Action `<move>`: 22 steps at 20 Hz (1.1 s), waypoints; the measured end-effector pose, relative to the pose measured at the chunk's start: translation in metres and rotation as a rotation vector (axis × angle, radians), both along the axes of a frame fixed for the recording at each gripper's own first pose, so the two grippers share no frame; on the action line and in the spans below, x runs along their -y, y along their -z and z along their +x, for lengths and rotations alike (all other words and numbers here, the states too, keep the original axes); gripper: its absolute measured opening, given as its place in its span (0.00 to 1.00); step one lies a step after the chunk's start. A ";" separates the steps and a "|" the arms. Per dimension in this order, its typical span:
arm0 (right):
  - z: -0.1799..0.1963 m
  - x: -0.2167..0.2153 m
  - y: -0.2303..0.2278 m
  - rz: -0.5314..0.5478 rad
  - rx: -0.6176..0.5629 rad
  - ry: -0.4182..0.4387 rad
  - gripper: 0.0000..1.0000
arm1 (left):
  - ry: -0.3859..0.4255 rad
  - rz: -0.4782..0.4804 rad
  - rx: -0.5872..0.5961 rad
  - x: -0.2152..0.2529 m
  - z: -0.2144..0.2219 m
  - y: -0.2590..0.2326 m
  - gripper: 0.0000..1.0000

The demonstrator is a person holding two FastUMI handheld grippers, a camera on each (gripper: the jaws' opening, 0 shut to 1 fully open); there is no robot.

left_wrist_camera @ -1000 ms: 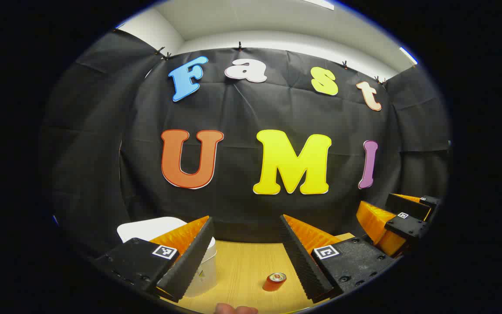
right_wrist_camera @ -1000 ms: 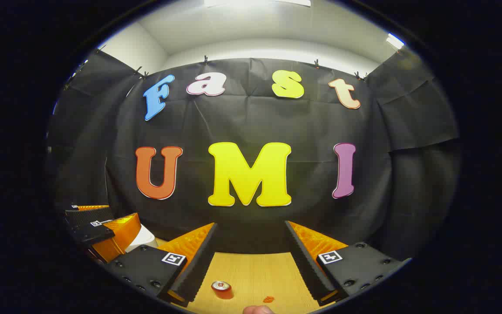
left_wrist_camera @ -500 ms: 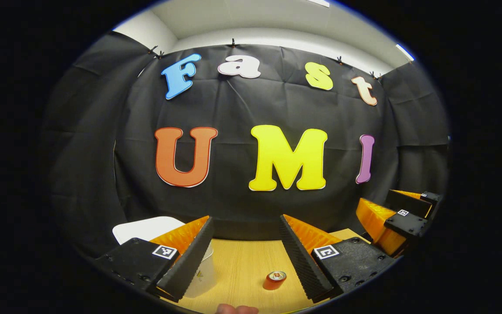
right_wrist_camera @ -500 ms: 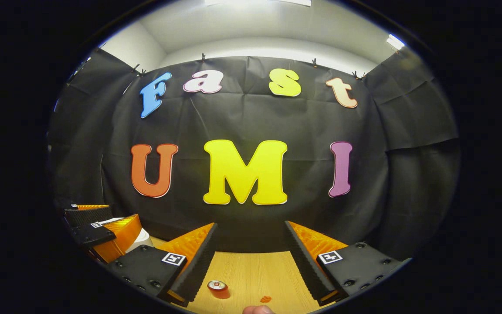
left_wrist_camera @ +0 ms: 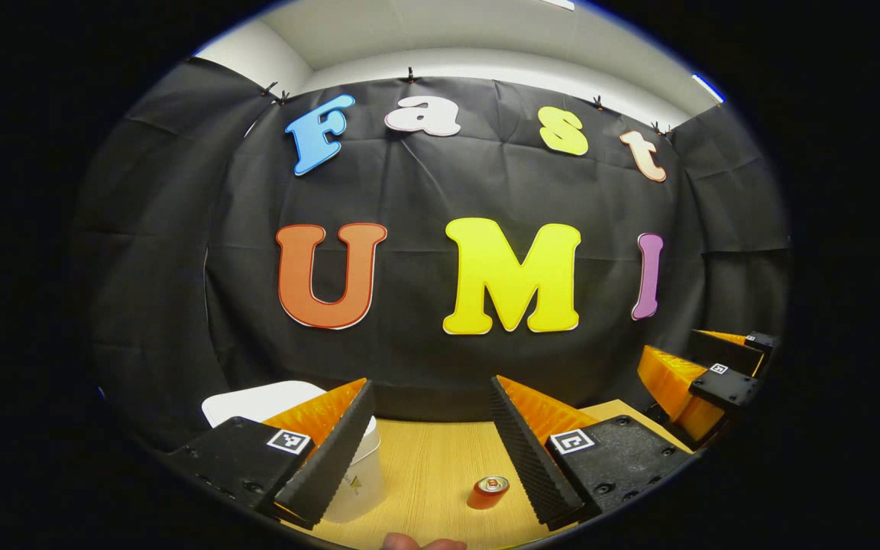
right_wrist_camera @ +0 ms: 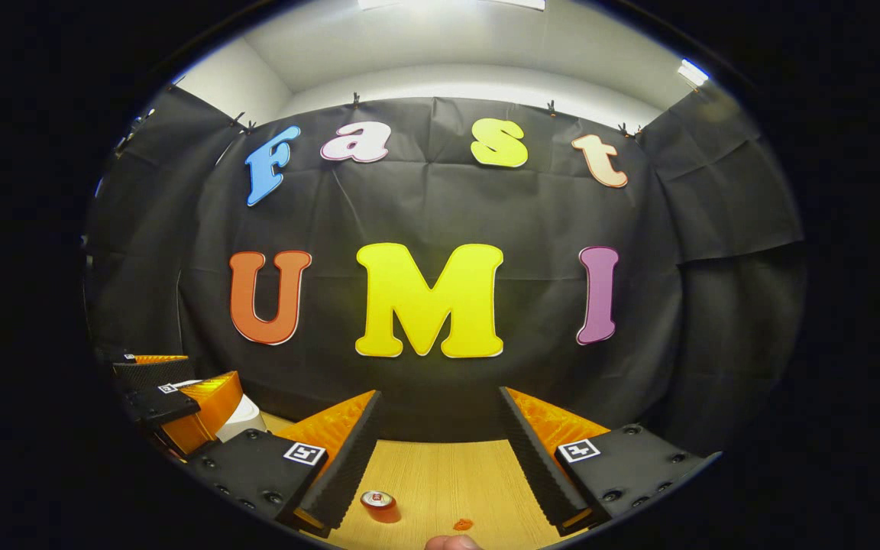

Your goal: Press the lid of the desktop garbage bin to open it, pick up the crumpled paper on the desktop and throw it into the bin, then pick up the pop can on the desktop and drop it into the bin, and finally close the garbage bin lid.

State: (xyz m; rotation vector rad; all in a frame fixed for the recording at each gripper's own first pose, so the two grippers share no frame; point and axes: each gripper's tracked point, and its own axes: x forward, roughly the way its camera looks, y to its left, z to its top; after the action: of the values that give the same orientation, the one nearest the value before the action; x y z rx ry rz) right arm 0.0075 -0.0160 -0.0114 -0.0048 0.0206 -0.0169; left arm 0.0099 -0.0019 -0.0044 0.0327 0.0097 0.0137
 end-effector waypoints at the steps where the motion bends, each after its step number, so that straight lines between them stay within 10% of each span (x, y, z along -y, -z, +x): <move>1: 0.001 0.001 0.000 0.000 0.000 -0.001 0.94 | 0.000 0.002 0.000 0.001 0.001 0.000 0.98; 22: 0.017 0.026 0.013 -0.020 -0.034 -0.010 0.94 | -0.137 0.001 -0.045 -0.029 0.024 0.017 0.90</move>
State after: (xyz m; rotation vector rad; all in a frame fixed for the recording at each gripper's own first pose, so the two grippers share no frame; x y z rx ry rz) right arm 0.0242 -0.0420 -0.0248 -0.0248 0.0539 -0.0074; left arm 0.0336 0.0271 -0.0215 0.0330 0.0569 0.1498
